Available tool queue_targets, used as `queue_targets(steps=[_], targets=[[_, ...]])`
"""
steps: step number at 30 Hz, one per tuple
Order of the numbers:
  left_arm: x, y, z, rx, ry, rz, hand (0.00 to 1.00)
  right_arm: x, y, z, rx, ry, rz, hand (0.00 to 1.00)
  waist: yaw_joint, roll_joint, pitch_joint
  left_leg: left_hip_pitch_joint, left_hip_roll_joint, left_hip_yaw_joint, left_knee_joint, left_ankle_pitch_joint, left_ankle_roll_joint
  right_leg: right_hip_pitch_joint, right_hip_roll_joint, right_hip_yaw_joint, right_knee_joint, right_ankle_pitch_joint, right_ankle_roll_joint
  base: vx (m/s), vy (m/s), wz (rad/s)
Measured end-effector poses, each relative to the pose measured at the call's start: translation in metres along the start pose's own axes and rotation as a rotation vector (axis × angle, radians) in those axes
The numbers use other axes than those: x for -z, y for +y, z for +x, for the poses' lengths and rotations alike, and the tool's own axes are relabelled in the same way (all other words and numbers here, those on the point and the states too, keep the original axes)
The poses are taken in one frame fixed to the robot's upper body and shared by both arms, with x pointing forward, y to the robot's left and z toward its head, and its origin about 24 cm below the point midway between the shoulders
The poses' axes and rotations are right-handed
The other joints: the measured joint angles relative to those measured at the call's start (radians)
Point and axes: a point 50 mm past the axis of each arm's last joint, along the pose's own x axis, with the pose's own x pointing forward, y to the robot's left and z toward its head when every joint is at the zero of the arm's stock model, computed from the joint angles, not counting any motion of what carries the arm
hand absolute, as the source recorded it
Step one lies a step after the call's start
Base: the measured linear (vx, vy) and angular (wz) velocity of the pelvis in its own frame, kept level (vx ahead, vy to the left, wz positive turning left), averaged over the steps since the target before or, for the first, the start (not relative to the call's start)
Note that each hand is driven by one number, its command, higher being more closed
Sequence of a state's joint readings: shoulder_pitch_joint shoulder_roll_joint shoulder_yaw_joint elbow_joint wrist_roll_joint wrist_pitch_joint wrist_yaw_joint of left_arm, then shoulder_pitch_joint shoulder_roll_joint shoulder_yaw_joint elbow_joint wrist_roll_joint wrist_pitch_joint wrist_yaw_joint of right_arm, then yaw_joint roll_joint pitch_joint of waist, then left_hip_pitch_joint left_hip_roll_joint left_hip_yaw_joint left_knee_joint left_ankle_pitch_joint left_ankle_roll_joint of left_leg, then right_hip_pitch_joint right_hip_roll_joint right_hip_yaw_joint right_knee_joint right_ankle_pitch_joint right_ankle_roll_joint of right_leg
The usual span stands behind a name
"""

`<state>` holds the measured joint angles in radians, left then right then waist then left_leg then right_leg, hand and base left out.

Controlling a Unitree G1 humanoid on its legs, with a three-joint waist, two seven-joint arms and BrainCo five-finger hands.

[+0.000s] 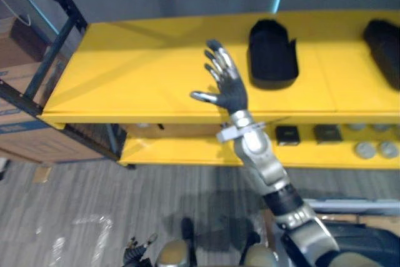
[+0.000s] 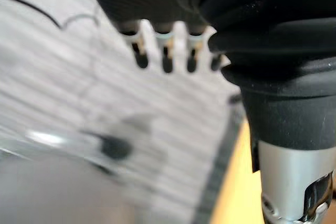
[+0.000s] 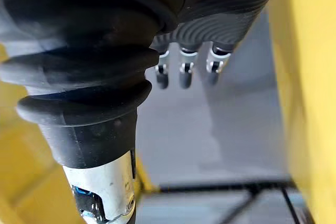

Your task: Walk over and take plastic housings, then place them on the shelf

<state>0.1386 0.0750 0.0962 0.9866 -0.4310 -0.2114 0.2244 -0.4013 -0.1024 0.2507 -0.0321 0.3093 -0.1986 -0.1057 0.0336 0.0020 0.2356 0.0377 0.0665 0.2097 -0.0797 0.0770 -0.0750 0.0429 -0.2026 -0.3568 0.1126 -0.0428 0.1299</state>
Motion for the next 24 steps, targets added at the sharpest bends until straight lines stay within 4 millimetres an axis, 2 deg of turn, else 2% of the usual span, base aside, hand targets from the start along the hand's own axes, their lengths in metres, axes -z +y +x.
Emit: queue_targets(steps=[2,3,4,8,9,11,12,17,19,24], targets=[[-0.006,-0.002,0.000,-0.028,-0.030,-0.018,0.00,0.003,-0.027,-0.026,0.110,0.034,-0.018,0.00,-0.018,-0.021,-0.028,0.007,0.001,0.010,-0.001,-0.003,-0.001,0.015,0.007,0.005,-0.028,0.014,-0.001,0.05,-0.002,-0.10],[-0.007,-0.002,0.000,-0.031,-0.043,-0.023,0.00,0.004,-0.033,-0.033,0.127,0.042,-0.027,0.00,-0.021,-0.024,-0.029,0.013,0.002,0.016,-0.002,-0.005,-0.002,0.019,0.009,0.010,-0.035,0.018,-0.002,0.03,0.001,-0.22],[-0.012,-0.003,0.001,-0.035,-0.067,-0.025,0.00,0.003,-0.047,-0.049,0.171,0.058,-0.053,0.00,-0.028,-0.025,-0.037,0.019,0.004,0.022,-0.002,-0.006,-0.004,0.022,0.013,0.019,-0.044,0.023,-0.002,0.01,0.000,-0.18],[-0.020,-0.005,0.001,-0.058,-0.099,-0.038,0.00,0.001,-0.092,-0.095,0.371,0.109,-0.110,0.00,-0.054,-0.017,-0.060,0.042,0.006,0.048,-0.008,-0.014,-0.008,0.028,0.020,0.044,-0.043,0.025,-0.004,-0.03,0.003,-0.25],[-0.019,-0.005,0.001,-0.057,-0.100,-0.018,0.00,0.001,-0.107,-0.113,0.467,0.141,-0.144,0.00,-0.059,-0.014,-0.069,0.055,0.010,0.067,-0.009,-0.018,-0.010,0.027,0.023,0.065,-0.041,0.025,-0.005,-0.04,0.010,-0.33],[-0.018,-0.004,0.001,-0.054,-0.101,0.015,0.00,0.003,-0.120,-0.130,0.552,0.180,-0.170,0.00,-0.076,-0.014,-0.073,0.068,0.011,0.082,-0.010,-0.021,-0.011,0.027,0.025,0.082,-0.037,0.025,-0.005,-0.05,0.012,-0.37],[-0.016,-0.003,0.000,-0.050,-0.100,0.048,0.00,0.006,-0.130,-0.148,0.614,0.225,-0.186,0.00,-0.084,-0.016,-0.087,0.069,0.013,0.108,-0.010,-0.023,-0.012,0.008,0.027,0.111,-0.036,0.025,-0.007,-0.06,0.023,-0.48],[-0.008,0.002,-0.001,-0.050,-0.054,0.091,0.00,0.017,-0.141,-0.193,0.747,0.349,-0.184,0.00,-0.105,-0.029,-0.092,0.070,0.013,0.187,-0.010,-0.031,-0.011,-0.038,0.032,0.189,-0.040,0.038,-0.004,-0.06,0.033,-0.46],[-0.006,0.002,-0.001,-0.046,-0.040,0.107,0.00,0.021,-0.140,-0.204,0.749,0.384,-0.175,0.00,-0.106,-0.040,-0.093,0.069,0.014,0.213,-0.010,-0.038,-0.013,-0.045,0.034,0.205,-0.055,0.053,-0.004,-0.02,0.019,-0.36],[-0.002,0.015,-0.001,-0.059,-0.015,0.125,0.00,0.024,-0.130,-0.199,0.695,0.350,-0.157,0.00,-0.101,-0.067,-0.101,0.086,0.017,0.268,-0.010,-0.049,-0.019,-0.042,0.043,0.247,-0.105,0.090,-0.004,0.01,0.013,-0.29]])
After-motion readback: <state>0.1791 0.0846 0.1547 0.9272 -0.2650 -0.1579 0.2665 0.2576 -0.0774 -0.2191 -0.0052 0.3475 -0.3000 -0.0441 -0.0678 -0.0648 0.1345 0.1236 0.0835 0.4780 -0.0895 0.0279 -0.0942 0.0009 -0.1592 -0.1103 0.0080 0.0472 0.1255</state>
